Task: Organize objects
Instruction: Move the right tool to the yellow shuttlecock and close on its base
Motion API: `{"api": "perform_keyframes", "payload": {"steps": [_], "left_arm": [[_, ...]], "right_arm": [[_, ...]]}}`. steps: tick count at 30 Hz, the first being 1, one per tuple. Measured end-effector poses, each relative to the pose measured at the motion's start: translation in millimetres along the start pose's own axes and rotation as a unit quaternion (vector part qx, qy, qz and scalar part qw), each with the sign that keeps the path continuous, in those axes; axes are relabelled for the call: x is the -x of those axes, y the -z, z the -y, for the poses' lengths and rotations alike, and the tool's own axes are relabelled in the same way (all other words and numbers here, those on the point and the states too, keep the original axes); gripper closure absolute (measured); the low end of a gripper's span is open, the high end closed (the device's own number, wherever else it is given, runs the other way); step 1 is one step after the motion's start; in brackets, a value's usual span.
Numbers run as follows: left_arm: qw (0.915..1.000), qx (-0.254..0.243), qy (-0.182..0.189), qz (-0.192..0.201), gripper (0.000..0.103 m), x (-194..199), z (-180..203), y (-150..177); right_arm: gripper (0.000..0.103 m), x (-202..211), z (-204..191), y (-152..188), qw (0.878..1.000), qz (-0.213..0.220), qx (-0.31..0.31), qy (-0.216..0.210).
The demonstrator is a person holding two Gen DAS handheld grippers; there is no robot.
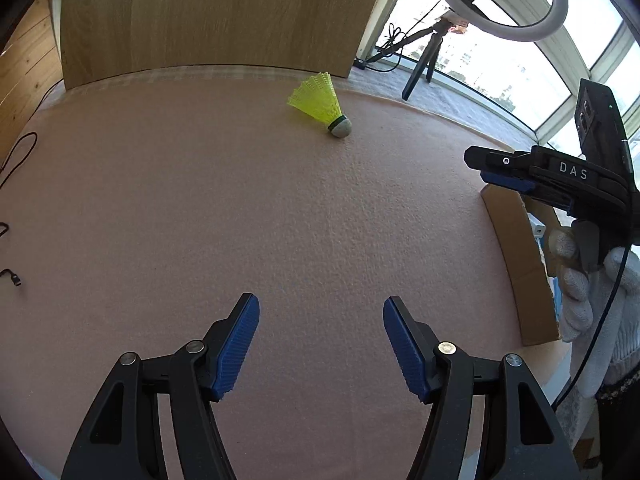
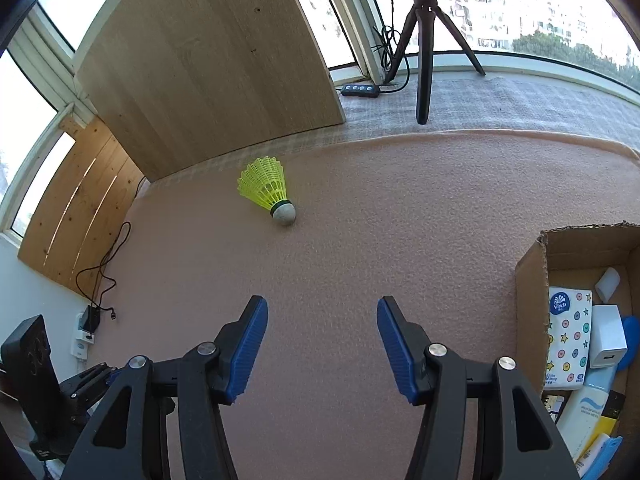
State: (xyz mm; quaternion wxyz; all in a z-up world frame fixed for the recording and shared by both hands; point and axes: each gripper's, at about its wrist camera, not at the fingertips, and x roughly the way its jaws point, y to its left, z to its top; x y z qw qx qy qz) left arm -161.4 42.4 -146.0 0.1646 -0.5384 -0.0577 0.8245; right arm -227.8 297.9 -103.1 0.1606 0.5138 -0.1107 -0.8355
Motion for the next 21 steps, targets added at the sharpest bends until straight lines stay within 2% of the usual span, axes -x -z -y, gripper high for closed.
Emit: {"api": "perform_keyframes", "payload": {"steps": [8, 13, 21], "left_arm": [[0.9994, 0.031, -0.015, 0.002, 0.035, 9.1, -52.5, 1.2], [0.999, 0.041, -0.015, 0.006, 0.035, 11.0, -69.3, -1.3], [0.9983, 0.056, -0.016, 0.003, 0.035, 6.4, -84.6, -6.0]], "right_arm": [[0.05, -52.1, -29.7, -40.6, 1.0, -0.016, 0.018, -0.002], [0.05, -80.4, -27.5, -64.5, 0.999, -0.02, -0.021, -0.028], [0.05, -122.5, -52.6, -81.5, 0.997, -0.052, 0.05, 0.0]]}}
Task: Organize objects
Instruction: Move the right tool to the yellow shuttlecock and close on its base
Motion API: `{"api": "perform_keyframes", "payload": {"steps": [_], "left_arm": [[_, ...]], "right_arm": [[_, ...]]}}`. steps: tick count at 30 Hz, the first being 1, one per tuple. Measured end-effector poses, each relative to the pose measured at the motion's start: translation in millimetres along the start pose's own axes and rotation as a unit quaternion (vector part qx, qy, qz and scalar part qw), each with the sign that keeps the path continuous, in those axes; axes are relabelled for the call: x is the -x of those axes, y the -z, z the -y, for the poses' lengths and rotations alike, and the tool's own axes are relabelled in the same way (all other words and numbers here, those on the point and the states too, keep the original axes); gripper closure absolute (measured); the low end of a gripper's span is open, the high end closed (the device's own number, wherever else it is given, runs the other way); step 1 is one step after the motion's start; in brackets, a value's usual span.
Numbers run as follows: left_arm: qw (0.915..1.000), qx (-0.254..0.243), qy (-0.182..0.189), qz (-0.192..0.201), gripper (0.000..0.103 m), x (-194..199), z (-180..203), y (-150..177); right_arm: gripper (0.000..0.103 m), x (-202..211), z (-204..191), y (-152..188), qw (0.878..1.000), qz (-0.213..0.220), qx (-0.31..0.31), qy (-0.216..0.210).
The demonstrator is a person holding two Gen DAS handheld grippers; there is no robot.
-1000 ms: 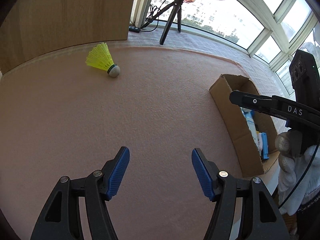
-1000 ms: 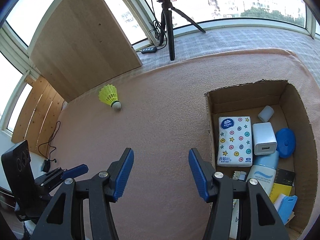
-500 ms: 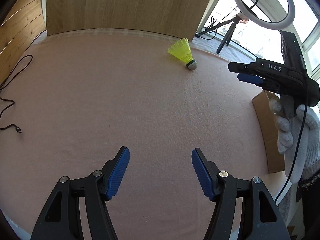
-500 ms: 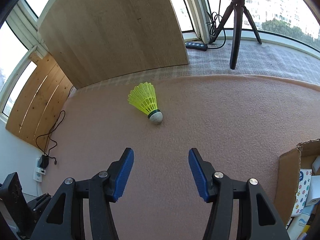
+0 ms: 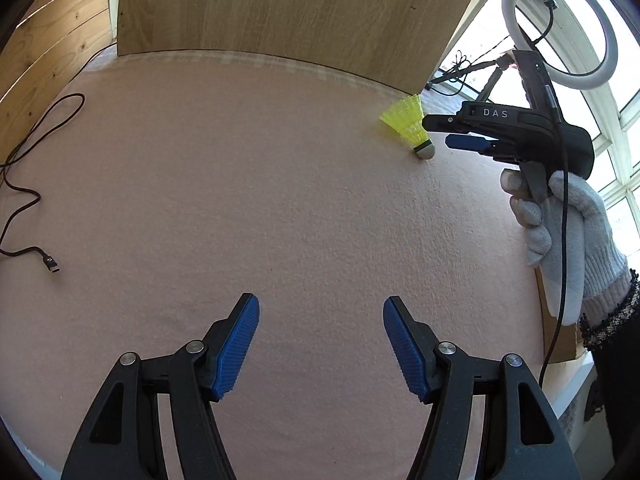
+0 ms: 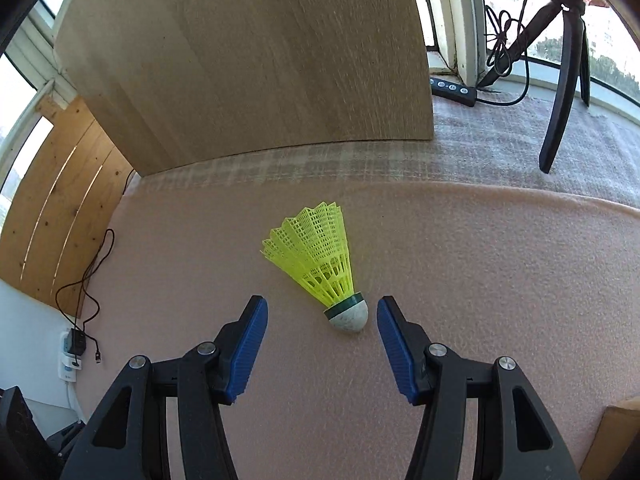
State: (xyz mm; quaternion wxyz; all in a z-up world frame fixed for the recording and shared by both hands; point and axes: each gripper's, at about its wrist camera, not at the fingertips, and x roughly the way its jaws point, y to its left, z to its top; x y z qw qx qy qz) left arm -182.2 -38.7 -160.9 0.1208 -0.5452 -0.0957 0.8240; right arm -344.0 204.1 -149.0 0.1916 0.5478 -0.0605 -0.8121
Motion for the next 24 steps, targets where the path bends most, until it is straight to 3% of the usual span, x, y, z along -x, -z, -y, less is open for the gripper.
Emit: {"api": "perform_keyframes", "payload": {"steps": [11, 13, 17, 24], "left_arm": [[1.0, 0.006, 0.003, -0.004, 0.035, -7.3, 1.5, -8.0], [1.0, 0.005, 0.003, -0.004, 0.035, -9.9, 3.3, -9.6], [1.0, 0.004, 0.004, -0.006, 0.035, -13.7, 8.1, -10.5], [0.9999, -0.007, 0.009, -0.004, 0.035, -23.2, 23.0, -16.4]], "right_arm": [[0.051, -28.2, -10.0, 0.4, 0.999, -0.024, 0.027, 0.04], [0.055, -27.6, -8.5, 1.2, 0.998, -0.024, 0.026, 0.044], [0.077, -26.2, -3.1, 5.5, 0.999, -0.036, 0.012, 0.022], [0.078, -15.3, 2.7, 24.2, 0.999, -0.043, -0.002, -0.01]]}}
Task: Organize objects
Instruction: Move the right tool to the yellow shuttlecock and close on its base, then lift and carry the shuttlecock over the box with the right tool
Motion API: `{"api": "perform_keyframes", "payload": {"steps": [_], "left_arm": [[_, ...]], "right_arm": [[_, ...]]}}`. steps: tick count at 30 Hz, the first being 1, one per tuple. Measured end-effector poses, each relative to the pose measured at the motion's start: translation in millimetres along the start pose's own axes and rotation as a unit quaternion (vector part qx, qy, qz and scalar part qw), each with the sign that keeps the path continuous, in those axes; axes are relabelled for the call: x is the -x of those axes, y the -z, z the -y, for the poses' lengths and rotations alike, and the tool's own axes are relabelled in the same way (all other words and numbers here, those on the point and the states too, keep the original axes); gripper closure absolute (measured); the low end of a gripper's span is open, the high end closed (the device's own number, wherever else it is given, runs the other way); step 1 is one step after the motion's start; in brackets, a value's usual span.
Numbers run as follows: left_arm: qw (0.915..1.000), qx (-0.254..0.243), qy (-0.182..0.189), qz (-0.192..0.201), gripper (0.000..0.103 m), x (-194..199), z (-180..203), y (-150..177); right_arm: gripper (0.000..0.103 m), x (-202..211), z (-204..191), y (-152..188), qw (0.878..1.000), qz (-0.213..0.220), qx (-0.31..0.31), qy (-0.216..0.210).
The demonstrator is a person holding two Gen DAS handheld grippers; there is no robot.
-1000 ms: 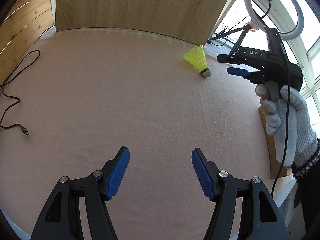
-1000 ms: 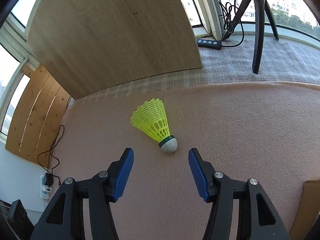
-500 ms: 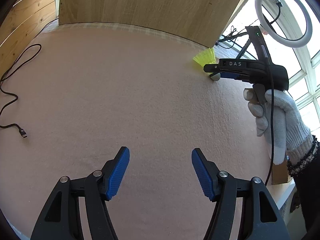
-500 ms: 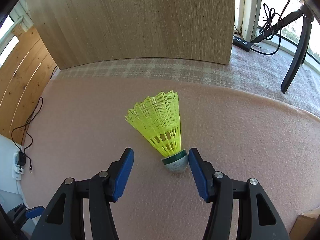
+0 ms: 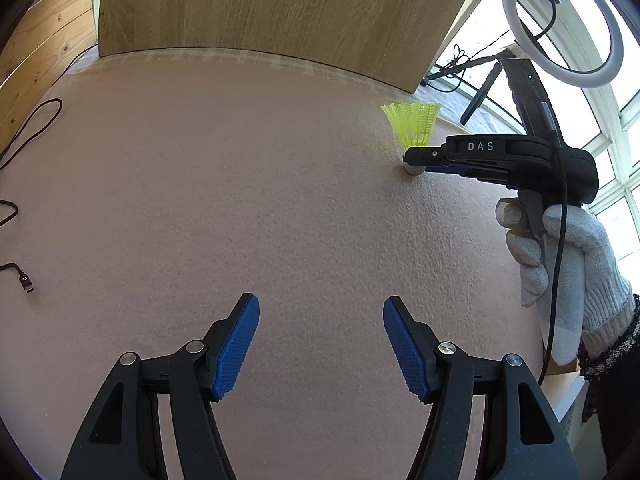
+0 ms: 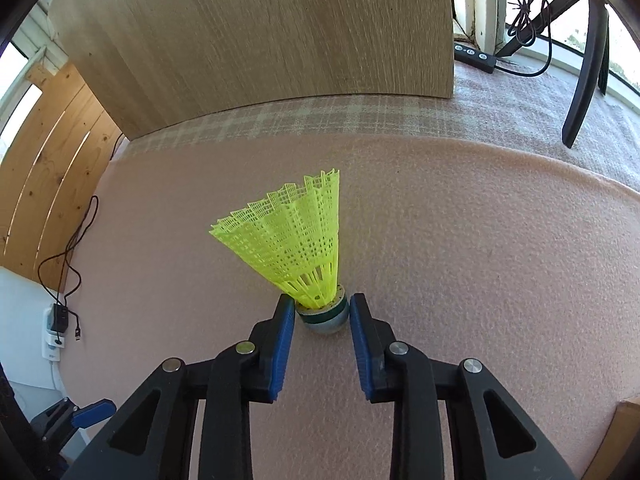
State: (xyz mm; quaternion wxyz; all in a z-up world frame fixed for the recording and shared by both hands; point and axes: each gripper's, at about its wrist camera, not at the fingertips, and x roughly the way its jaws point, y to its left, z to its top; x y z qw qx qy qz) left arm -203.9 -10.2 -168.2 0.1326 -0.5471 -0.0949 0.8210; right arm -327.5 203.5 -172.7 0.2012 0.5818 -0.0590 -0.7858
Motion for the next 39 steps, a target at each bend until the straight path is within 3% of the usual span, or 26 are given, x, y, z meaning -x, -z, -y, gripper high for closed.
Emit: {"api": "perform_keyframes", "payload": {"steps": [18, 27, 39], "left_arm": [[0.9968, -0.071, 0.035, -0.009, 0.035, -30.3, 66.4, 5.2], [0.9921, -0.113, 0.054, 0.009, 0.035, -12.9, 111.8, 12.2], [0.9787, -0.182, 0.092, 0.024, 0.035, 14.5, 195.6, 31.6]], "right_arm": [[0.078, 42.8, -16.3, 88.1, 0.996, -0.022, -0.024, -0.087], [0.078, 94.1, -16.5, 116.9, 0.994, 0.013, -0.04, -0.097], [0.078, 162.3, 13.7, 154.2, 0.993, 0.063, -0.063, -0.083]]}}
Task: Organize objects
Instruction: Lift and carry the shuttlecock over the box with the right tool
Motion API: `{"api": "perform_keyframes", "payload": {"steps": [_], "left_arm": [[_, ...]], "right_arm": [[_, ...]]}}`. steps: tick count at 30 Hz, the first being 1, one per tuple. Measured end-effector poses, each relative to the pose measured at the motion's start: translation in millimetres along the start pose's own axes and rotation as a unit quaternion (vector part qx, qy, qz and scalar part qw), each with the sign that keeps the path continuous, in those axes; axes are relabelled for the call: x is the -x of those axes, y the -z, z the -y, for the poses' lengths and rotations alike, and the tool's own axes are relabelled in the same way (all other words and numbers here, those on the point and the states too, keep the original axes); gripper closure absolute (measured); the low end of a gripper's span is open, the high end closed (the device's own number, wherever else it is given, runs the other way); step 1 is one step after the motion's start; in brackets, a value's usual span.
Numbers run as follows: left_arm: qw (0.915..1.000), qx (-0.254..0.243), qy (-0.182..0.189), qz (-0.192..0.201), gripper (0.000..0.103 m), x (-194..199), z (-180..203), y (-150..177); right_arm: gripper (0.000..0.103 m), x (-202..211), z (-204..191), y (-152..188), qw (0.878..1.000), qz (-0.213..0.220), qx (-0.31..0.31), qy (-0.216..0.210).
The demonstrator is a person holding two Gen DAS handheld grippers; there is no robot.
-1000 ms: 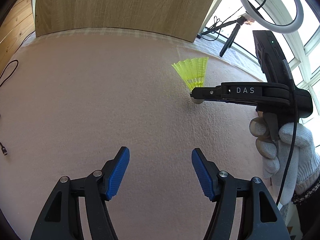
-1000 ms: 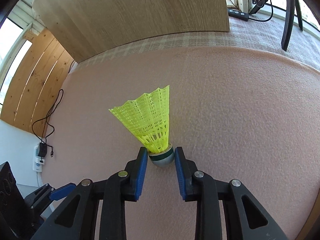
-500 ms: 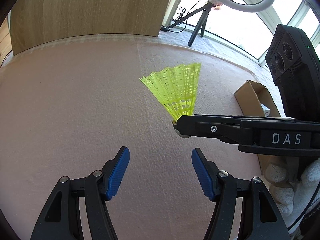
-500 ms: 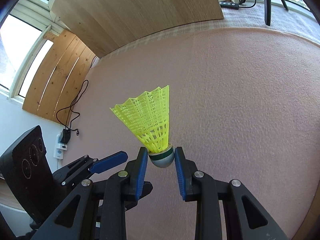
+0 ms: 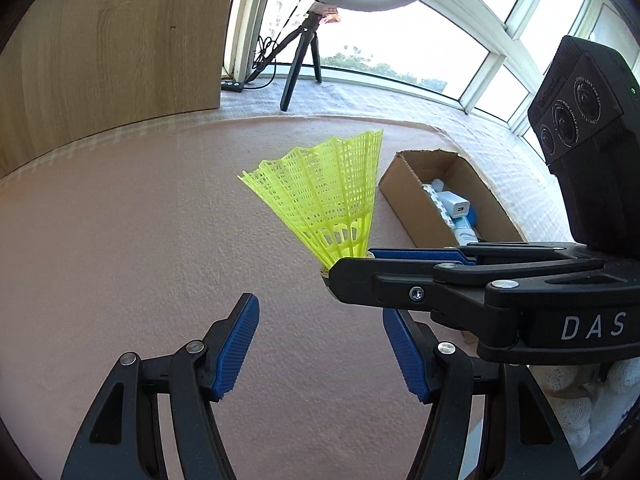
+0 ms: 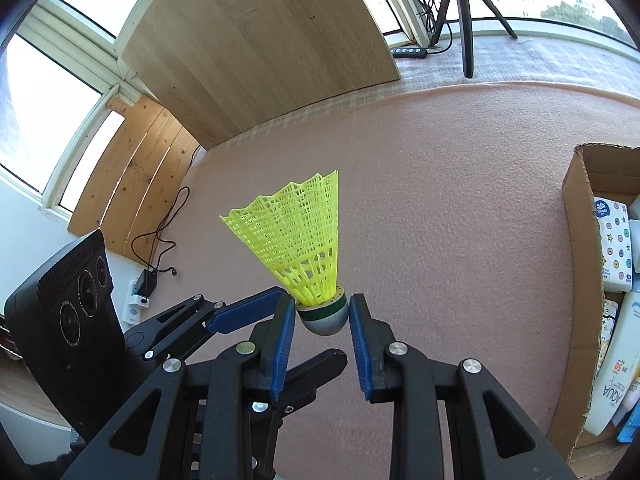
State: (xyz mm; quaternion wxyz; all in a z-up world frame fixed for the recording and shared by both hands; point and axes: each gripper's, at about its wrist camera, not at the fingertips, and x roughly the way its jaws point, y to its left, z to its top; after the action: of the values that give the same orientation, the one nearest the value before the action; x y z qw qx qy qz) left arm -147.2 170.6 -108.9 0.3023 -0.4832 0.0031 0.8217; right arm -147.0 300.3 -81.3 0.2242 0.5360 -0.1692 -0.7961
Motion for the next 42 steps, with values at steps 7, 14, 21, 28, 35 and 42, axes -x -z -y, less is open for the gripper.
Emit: {"api": "perform_keyframes", "payload": {"steps": [7, 14, 21, 28, 35, 42], "left_arm": [[0.9991, -0.036, 0.024, 0.002, 0.035, -9.8, 53.5, -10.4], [0.9969, -0.064, 0.046, -0.002, 0.035, -32.2, 102.0, -22.6], [0.9947, -0.084, 0.059, 0.003, 0.035, -52.3, 147.7, -37.6], [0.9929, -0.098, 0.067, 0.003, 0.035, -70.1, 183.8, -56.5], [0.9909, -0.117, 0.066, -0.002, 0.035, -87.1, 211.1, -68.8], [0.9888, -0.14, 0.048, -0.015, 0.034, -99.2, 223.9, -68.7]], "right_arm": [[0.078, 40.4, 29.7, 12.8, 0.999, 0.028, -0.021, 0.018], [0.078, 78.0, 64.4, 23.3, 0.997, 0.054, -0.044, 0.034], [0.078, 111.1, 100.7, 27.0, 0.993, 0.078, -0.06, 0.057], [0.078, 134.0, 130.6, 20.1, 0.99, 0.096, -0.07, 0.081], [0.077, 151.1, 155.6, 16.4, 0.985, 0.11, -0.087, 0.105], [0.046, 166.6, 170.5, 21.2, 0.975, 0.139, -0.111, 0.136]]}}
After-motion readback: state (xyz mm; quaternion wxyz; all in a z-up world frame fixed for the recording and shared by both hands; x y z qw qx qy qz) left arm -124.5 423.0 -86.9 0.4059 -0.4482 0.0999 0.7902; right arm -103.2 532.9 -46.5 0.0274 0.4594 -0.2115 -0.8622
